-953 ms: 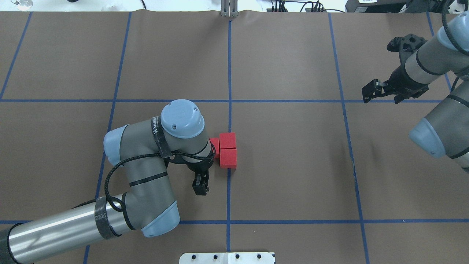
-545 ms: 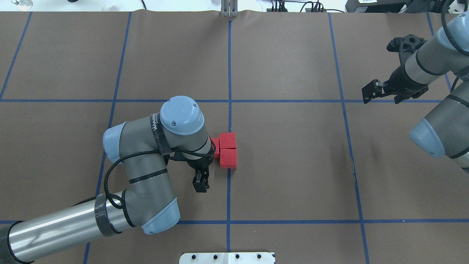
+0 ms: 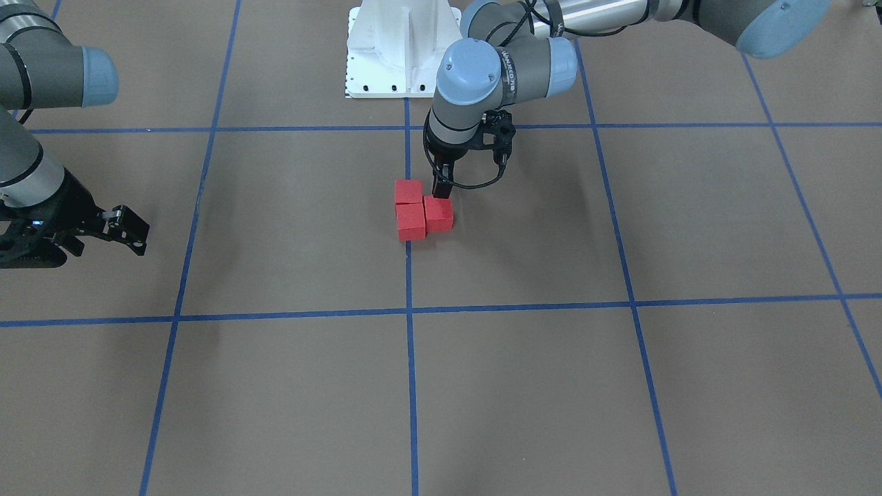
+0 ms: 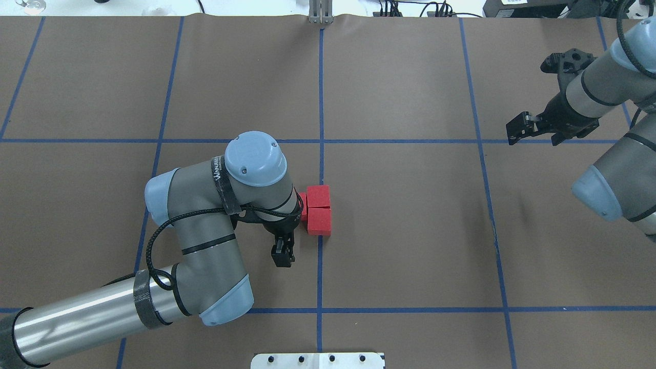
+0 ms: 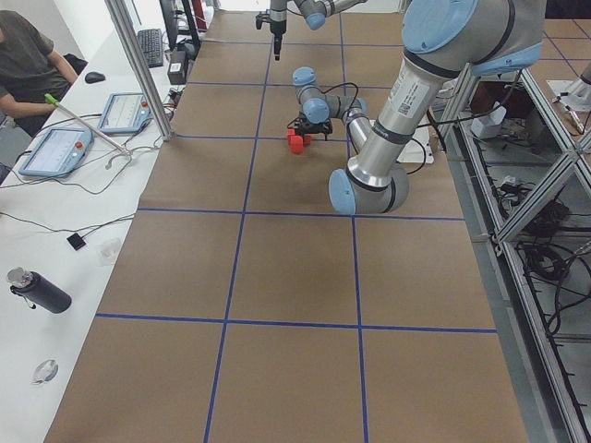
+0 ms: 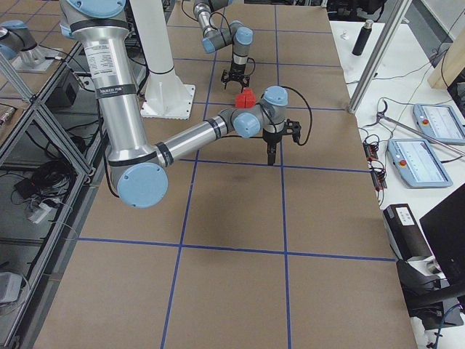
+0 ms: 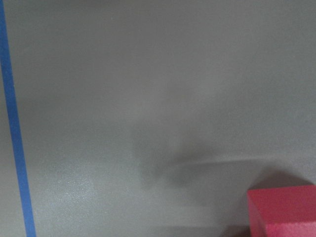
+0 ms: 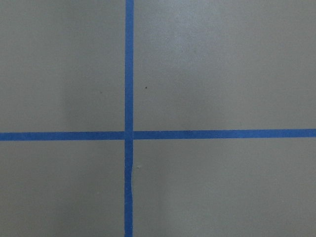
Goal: Form red blocks into L shape at center
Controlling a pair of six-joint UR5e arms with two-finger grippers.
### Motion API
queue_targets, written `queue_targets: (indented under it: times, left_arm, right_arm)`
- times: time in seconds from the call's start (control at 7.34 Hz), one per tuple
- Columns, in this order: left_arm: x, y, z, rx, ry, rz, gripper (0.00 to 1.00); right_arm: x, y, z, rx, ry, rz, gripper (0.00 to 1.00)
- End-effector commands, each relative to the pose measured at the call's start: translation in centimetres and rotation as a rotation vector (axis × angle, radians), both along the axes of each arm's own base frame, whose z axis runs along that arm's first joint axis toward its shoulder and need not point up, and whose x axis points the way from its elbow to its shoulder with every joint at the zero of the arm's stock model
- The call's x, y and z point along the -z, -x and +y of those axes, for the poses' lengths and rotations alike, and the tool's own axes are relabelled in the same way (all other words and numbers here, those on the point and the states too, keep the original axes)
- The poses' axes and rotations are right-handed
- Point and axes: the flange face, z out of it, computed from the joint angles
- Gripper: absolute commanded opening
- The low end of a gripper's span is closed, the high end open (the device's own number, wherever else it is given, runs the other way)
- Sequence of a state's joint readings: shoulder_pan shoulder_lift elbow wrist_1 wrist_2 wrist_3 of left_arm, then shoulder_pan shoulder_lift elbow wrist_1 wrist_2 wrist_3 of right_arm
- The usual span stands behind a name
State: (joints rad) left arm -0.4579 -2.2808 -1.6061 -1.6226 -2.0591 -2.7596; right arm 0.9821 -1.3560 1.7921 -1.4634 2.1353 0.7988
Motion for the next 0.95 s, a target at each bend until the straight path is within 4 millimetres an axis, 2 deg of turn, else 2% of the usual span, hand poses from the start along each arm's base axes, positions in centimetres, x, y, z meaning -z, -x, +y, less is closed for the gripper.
queue_targets:
  times: [0.0,0.82]
  left_arm:
    - [0.1,0.0,-0.1,0.001,-0.001,0.000,1.00]
    - [0.7,-0.1,-1.4,0.017,0.002,-0.003,1.00]
  right_arm:
    - [-0.2,0.1,0.0,0.003,0.003,0.003,1.00]
    - [-0.2,0.1,0.0,0.003,0.003,0.003,1.00]
